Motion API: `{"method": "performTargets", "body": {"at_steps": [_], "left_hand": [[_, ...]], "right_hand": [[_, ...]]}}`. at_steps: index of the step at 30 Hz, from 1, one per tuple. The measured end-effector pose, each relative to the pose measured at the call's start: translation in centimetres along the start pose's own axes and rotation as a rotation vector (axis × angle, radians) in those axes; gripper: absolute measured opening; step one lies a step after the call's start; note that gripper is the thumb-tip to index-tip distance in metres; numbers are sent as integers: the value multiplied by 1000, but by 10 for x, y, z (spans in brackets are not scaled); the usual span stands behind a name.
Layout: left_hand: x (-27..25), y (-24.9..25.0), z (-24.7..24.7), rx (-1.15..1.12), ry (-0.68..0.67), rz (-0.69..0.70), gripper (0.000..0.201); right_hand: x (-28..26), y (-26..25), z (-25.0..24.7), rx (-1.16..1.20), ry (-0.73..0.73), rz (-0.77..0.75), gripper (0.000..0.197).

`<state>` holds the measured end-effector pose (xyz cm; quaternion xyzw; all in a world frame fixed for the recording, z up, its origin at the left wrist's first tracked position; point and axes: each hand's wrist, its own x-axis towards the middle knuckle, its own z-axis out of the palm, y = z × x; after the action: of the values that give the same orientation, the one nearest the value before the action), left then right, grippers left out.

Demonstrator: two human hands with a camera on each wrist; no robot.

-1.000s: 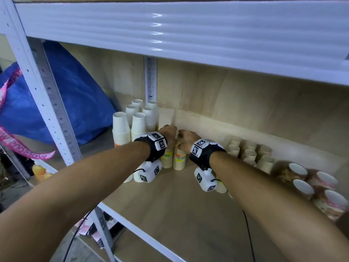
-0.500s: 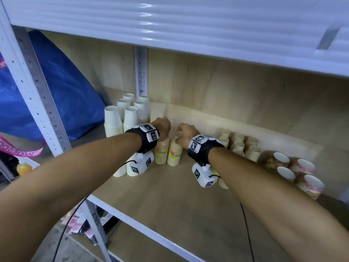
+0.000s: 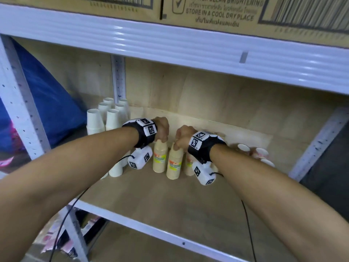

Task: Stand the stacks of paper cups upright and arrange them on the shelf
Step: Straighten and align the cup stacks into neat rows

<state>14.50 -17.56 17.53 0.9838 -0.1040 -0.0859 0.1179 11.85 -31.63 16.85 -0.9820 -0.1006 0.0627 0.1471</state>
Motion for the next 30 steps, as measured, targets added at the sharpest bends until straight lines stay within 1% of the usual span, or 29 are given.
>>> {"method": "performTargets", "body": {"at_steps": [3, 5, 6, 9, 13, 16, 20, 22, 25, 28, 30], "left_hand": [[-9, 24, 1, -45, -41, 43, 19], [-13, 37, 3, -49, -54, 39, 17], [-14, 43, 5, -42, -52, 51, 17], [-17, 61, 13, -13, -43, 69, 27], [-23, 84, 20, -39, -28, 92, 31], [-25, 101, 24, -26, -15, 119, 30], [-23, 117, 30, -35, -44, 148, 30], [-22, 124, 33, -29, -55, 167, 31], [-20, 132, 40, 24, -44, 185, 33], [-15, 136, 47, 4, -37, 206, 33], [-11, 136, 50, -12, -34, 221, 34]], "right_hand": [[-19, 9, -8, -44, -10, 42, 39], [-28, 17, -11, -10, -5, 72, 41], [-33, 20, -13, -1, 0, 84, 42], [-48, 34, -18, -21, 10, 105, 41], [-59, 51, -17, -18, 11, 153, 38], [-67, 60, -20, -53, 15, 180, 40], [-73, 78, -24, -70, 27, 230, 39], [-73, 89, -24, -79, 32, 278, 42], [-69, 105, -20, -58, 63, 318, 39], [-36, 144, -8, -143, 77, 377, 39], [-35, 152, -9, -153, 74, 364, 40]]}}
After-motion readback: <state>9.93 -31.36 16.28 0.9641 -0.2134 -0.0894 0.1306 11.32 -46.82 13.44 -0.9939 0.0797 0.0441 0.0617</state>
